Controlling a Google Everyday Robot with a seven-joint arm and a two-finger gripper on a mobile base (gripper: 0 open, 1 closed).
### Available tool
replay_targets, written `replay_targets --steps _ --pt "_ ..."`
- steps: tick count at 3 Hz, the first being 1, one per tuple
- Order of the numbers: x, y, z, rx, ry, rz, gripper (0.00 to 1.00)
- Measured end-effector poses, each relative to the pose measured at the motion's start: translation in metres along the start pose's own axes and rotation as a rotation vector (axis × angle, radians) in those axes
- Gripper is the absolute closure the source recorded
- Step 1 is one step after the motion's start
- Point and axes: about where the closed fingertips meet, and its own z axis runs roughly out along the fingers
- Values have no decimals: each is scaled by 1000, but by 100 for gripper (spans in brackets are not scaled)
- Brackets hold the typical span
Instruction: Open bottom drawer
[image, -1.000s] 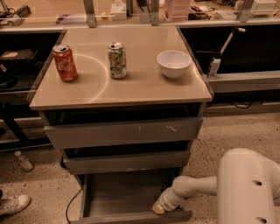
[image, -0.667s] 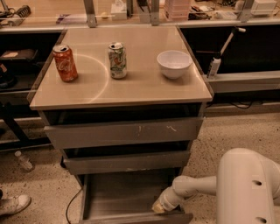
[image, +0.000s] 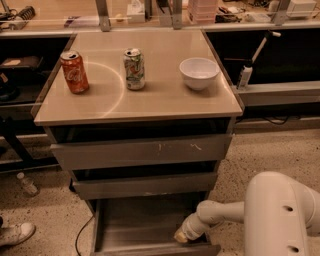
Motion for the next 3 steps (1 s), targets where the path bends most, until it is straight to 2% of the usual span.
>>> replay_targets --steps 1,2,3 --pt "20 3 4 -6 -3 31 12" --pt "33 11 3 -4 -7 54 0" --pt "33 11 3 -4 -7 54 0"
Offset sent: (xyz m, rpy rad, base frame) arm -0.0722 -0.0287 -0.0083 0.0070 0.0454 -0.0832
